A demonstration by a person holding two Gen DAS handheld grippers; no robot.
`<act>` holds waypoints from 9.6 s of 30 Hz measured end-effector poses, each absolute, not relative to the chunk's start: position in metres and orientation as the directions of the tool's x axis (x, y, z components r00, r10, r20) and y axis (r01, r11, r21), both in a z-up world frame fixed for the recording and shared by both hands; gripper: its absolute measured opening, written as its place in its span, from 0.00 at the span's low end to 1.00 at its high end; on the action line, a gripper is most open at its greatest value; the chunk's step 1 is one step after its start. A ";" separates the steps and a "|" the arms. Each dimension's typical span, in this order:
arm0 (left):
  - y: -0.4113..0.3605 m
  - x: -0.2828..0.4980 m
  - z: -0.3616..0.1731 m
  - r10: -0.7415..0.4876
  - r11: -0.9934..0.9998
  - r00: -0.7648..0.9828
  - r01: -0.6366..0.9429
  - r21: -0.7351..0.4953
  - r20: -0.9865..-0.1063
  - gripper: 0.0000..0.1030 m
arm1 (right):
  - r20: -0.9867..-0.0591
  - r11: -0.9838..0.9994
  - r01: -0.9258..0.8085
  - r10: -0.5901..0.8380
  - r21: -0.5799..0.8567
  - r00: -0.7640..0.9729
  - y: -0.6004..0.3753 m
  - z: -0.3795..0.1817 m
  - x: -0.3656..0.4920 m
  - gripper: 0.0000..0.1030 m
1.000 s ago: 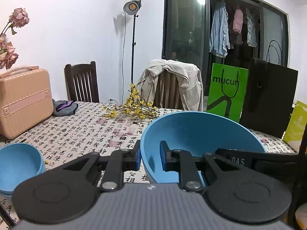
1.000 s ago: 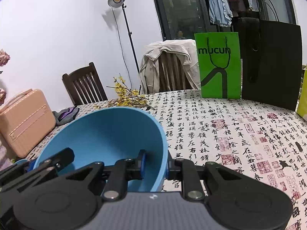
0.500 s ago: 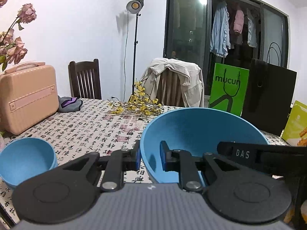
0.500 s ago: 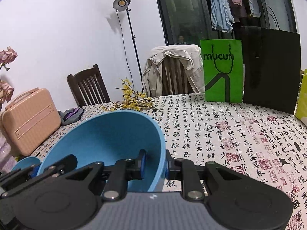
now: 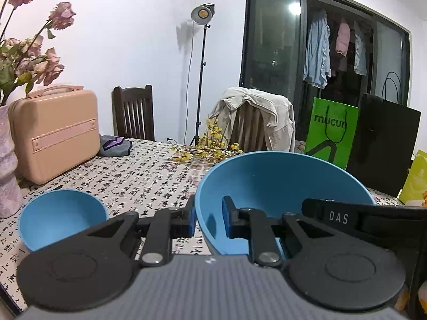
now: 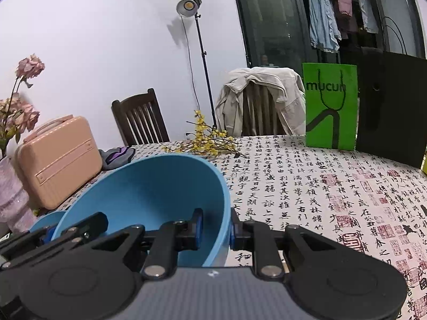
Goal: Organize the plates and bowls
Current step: 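Lower the blue bowl onto the other blue bowls beside the vase, then open both tools to release the blue bowl rim, then lower both open tools onto opposite sides of the stacked blue bowls' rim, then close both tools on the rim of the blue bowl stack, then lift the blue bowl stack and carry it toward the cream plates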
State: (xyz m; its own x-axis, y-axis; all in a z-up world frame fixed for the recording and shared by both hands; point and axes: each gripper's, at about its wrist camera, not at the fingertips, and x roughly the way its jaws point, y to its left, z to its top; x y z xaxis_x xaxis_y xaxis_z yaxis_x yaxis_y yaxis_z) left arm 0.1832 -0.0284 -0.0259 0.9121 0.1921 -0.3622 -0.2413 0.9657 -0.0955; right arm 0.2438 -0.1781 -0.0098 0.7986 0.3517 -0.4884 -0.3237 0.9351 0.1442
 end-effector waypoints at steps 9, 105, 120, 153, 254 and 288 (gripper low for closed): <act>-0.010 0.175 -0.023 0.208 0.960 0.916 -0.258 -0.106 -0.344 0.18 | -0.484 0.928 -0.343 0.368 0.142 0.794 -0.155 -0.008 0.240 0.18; 0.175 0.140 -0.021 0.398 0.852 0.874 -0.464 -0.240 -0.279 0.18 | -0.491 0.817 -0.559 0.548 0.142 0.677 0.050 -0.006 0.242 0.18; 0.204 0.140 -0.052 0.425 0.817 0.834 -0.521 -0.248 -0.353 0.18 | -0.549 0.796 -0.600 0.536 0.077 0.641 0.091 -0.043 0.241 0.18; 0.213 0.149 -0.065 0.329 0.840 0.851 -0.462 -0.285 -0.409 0.66 | -0.543 0.749 -0.654 0.594 0.105 0.593 0.084 -0.062 0.247 0.41; 0.291 0.199 -0.099 -0.051 0.902 0.719 -0.265 -0.341 -0.693 0.97 | -0.758 0.866 -0.429 0.455 0.256 0.466 0.073 -0.095 0.266 0.84; 0.264 0.215 -0.104 -0.043 0.909 0.685 -0.274 -0.313 -0.727 0.34 | -0.769 0.874 -0.358 0.468 0.329 0.435 0.074 -0.101 0.268 0.31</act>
State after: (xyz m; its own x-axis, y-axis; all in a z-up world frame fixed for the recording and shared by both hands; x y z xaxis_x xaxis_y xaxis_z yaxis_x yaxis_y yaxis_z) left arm 0.2149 0.2643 -0.1044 0.6851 -0.0435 -0.7272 -0.2742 0.9094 -0.3127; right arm 0.2680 0.0741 -0.1010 0.4349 0.4678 -0.7694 -0.3580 0.8739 0.3290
